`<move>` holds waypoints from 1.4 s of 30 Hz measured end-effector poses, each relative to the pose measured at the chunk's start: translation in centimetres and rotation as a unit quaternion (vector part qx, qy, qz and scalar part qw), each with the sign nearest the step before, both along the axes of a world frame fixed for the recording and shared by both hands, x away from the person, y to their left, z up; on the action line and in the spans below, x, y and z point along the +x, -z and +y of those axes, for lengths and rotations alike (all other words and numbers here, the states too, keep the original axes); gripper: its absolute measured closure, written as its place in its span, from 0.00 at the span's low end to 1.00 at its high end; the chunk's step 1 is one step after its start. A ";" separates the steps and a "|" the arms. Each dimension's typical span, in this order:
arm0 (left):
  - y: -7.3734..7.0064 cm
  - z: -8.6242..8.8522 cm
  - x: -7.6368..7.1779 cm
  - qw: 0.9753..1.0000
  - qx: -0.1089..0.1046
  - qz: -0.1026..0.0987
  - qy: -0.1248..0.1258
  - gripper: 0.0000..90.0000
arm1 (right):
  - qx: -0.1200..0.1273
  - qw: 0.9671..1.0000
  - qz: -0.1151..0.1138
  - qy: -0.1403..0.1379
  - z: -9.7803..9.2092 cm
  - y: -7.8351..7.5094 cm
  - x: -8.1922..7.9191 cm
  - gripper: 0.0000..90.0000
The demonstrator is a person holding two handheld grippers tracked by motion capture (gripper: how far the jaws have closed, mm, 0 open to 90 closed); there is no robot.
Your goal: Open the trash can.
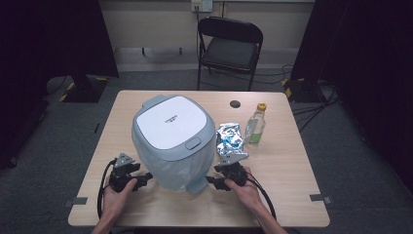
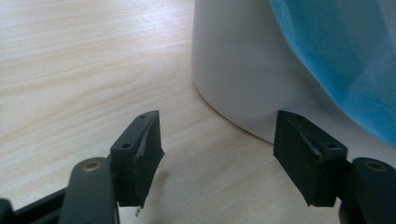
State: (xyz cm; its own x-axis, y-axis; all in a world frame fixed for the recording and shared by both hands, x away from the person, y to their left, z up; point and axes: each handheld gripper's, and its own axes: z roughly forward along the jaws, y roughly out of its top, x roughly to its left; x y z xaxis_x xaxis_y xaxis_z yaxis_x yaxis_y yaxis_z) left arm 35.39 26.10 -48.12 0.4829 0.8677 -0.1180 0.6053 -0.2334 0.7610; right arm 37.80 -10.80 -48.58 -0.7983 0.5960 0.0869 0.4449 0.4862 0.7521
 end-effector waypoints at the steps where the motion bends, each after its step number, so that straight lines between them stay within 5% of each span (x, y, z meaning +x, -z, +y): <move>1: 0.0 0.0 0.1 1.000 -0.001 0.000 -0.002 0.36 | 0.001 1.000 0.000 -0.004 0.1 0.0 -0.1 0.57; 6: 0.0 -0.2 0.5 1.000 0.008 -0.015 -0.025 0.41 | 0.009 1.000 0.002 -0.024 0.9 0.0 -0.7 0.66; 10: 0.0 0.1 0.8 0.998 0.015 -0.027 -0.053 0.45 | 0.016 0.998 0.017 -0.058 2.0 0.1 -1.4 0.58; 14: 0.0 0.9 0.6 0.999 -0.008 -0.023 -0.046 0.35 | 0.003 0.997 0.022 -0.068 2.4 -0.2 -1.3 0.49; 19: 0.0 1.0 0.6 0.998 -0.020 -0.034 -0.045 0.35 | -0.001 1.000 0.006 -0.007 0.3 -0.8 0.4 0.47; 26: -0.3 1.3 1.2 0.997 -0.033 -0.042 -0.053 0.38 | 0.024 0.998 -0.024 0.052 -0.7 -2.7 2.8 0.35; 34: -0.6 1.1 2.5 0.998 -0.019 -0.043 -0.028 0.46 | 0.069 0.996 -0.022 0.053 0.0 -3.2 5.4 0.37; 42: -1.1 0.4 5.0 0.999 -0.016 -0.041 -0.005 0.55 | 0.075 0.995 -0.022 0.065 -0.4 -3.4 4.1 0.50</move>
State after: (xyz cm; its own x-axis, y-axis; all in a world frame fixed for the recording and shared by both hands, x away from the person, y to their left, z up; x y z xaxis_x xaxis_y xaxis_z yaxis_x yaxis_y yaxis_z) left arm 40.38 26.50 -47.06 0.4833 0.8691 -0.1054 0.5428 -0.2029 0.8150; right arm 41.86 -11.16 -45.17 -0.7205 0.6772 0.1492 0.4608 0.3069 0.8327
